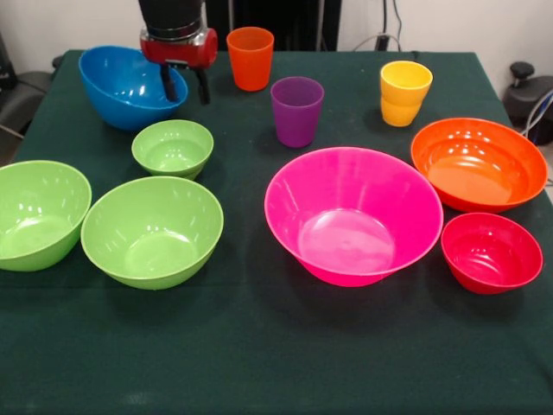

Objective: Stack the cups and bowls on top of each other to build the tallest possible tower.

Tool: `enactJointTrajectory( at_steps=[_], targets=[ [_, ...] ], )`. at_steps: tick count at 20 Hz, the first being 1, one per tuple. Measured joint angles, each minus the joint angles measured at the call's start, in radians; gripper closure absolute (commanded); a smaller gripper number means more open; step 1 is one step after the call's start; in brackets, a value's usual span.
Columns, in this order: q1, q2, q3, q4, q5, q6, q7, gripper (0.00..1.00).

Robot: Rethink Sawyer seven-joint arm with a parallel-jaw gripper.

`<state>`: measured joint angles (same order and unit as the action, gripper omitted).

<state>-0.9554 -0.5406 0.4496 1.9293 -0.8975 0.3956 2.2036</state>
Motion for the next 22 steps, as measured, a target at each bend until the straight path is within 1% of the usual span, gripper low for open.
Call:
enactJointTrajectory(
  at_steps=[5, 11, 17, 22],
  targets=[
    [0.000, -0.036, 0.000, 0.000, 0.000, 0.000, 0.000, 0.00],
    [-0.001, -0.062, -0.001, -0.001, 0.000, 0.000, 0.000, 0.00],
    [0.018, -0.049, -0.009, -0.020, 0.000, 0.000, 0.000, 0.00],
    [0.064, -0.023, -0.027, -0.062, -0.010, 0.000, 0.000, 0.00]
  ],
)
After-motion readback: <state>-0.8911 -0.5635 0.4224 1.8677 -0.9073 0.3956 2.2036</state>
